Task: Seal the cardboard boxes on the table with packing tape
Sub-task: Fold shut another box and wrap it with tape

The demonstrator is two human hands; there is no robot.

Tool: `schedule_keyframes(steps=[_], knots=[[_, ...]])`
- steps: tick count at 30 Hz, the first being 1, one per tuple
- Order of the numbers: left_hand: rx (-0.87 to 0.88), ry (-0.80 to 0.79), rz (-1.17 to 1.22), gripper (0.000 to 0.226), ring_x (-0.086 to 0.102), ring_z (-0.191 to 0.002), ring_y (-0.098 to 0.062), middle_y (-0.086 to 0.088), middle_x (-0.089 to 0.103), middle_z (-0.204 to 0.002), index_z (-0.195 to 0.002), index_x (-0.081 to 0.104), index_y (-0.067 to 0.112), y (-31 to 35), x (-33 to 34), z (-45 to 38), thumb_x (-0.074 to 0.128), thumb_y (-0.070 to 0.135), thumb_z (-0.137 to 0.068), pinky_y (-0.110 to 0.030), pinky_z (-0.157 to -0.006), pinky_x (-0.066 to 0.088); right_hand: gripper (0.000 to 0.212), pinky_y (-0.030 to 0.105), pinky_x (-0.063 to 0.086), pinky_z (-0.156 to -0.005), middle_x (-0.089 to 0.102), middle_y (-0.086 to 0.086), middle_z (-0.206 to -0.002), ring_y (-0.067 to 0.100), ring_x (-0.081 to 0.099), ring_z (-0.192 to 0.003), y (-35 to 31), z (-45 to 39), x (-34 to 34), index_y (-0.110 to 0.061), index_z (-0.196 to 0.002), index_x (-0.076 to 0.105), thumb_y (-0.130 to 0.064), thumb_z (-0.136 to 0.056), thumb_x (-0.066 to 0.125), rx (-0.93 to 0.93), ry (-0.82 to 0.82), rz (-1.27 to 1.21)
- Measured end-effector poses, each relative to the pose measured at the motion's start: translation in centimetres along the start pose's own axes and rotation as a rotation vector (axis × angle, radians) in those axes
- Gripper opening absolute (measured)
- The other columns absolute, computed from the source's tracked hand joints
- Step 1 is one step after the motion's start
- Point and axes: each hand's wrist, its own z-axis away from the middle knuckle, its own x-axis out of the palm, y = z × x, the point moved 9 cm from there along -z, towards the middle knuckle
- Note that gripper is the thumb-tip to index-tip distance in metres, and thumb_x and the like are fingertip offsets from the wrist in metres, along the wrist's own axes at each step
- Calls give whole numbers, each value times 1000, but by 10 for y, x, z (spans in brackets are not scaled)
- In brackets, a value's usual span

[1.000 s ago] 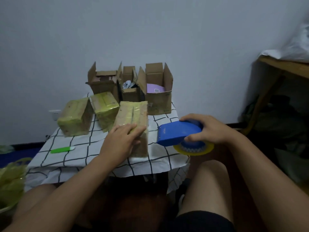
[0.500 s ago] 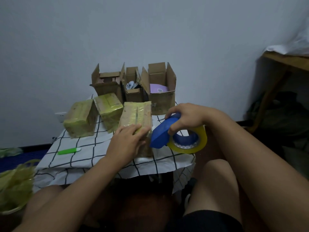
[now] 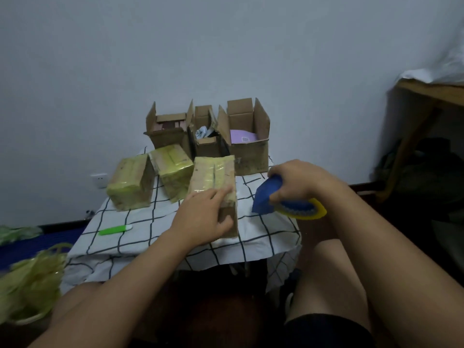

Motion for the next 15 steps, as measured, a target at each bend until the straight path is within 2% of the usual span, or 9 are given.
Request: schedule_keyframes(steps=[3, 6, 8, 10, 12, 15], knots=[[-125, -45, -56, 58, 56, -102, -21, 2, 59, -115, -125, 52, 22, 5, -4, -5, 44, 66, -86, -34, -81, 36, 59, 41, 54, -83, 62, 0, -114, 22, 57, -96, 10, 5, 0, -29, -124, 56, -52, -73, 71, 98, 191, -238], [-231, -10, -86, 60, 56, -91, -23, 0, 59, -100, -101, 53, 19, 12, -4, -10, 39, 75, -85, -34, -71, 32, 65, 36, 50, -85, 60, 1, -119, 21, 57, -103, 13, 6, 18, -25, -132, 53, -50, -76, 74, 222, 391, -594], [-273, 19, -127, 59, 58, -91, -25, -2, 59, -100, -103, 54, 18, 15, -4, -14, 37, 73, -89, -34, -68, 33, 67, 35, 48, -86, 58, 2, -124, 20, 55, -106, 11, 5, 37, -25, -135, 52, -50, -77, 75, 296, 488, -778], [-284, 44, -188, 50, 59, -94, -26, -4, 60, -106, -110, 55, 16, 17, -2, -16, 38, 60, -95, -34, -69, 31, 66, 32, 43, -83, 56, 3, -125, 18, 53, -105, 8, 4, 50, -25, -136, 50, -48, -79, 74, 338, 566, -881], [-285, 65, -201, 41, 59, -97, -26, -5, 60, -109, -113, 54, 16, 19, -2, -16, 40, 51, -97, -34, -71, 30, 66, 29, 38, -83, 52, 1, -125, 13, 48, -104, 3, 5, 60, -24, -139, 48, -45, -82, 74, 374, 622, -950], [-276, 86, -197, 38, 58, -99, -26, -5, 60, -109, -111, 54, 16, 17, 1, -12, 42, 49, -95, -34, -77, 36, 67, 28, 36, -84, 47, -4, -121, 9, 43, -104, -4, 7, 77, -27, -141, 46, -43, -83, 74, 391, 650, -993]])
